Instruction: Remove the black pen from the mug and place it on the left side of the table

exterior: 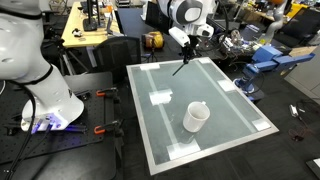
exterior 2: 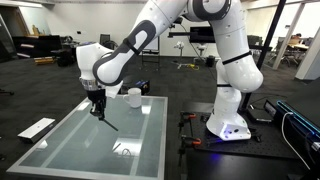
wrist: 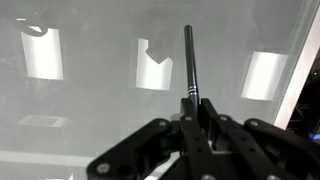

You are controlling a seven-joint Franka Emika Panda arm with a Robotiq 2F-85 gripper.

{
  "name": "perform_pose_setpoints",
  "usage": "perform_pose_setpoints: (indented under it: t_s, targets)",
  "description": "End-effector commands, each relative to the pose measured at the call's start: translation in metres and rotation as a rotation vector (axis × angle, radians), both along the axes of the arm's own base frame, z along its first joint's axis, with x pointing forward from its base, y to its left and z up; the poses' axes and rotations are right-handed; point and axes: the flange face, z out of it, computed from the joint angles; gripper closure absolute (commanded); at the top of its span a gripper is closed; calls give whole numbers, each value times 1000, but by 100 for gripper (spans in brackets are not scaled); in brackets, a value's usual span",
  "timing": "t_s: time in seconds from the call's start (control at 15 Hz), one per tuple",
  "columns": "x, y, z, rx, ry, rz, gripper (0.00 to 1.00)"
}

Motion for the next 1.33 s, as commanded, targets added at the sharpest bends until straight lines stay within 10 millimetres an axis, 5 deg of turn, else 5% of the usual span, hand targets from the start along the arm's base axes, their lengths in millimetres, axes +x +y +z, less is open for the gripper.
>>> perform_pose_setpoints:
  t_s: [0.0,0.47,0.53,0.87,1.13,1.27]
  targets:
    - [17,-1,-22,4,112,-42,97]
    - [31,-5,-72,23,288,-77,97]
    - [33,-5,-77,25,301,-82,62]
    - [38,-1,-73,19,300,-87,32]
    - [30,8,-42,2,213,-63,2]
    - [27,13,-25,-2,167,-51,0]
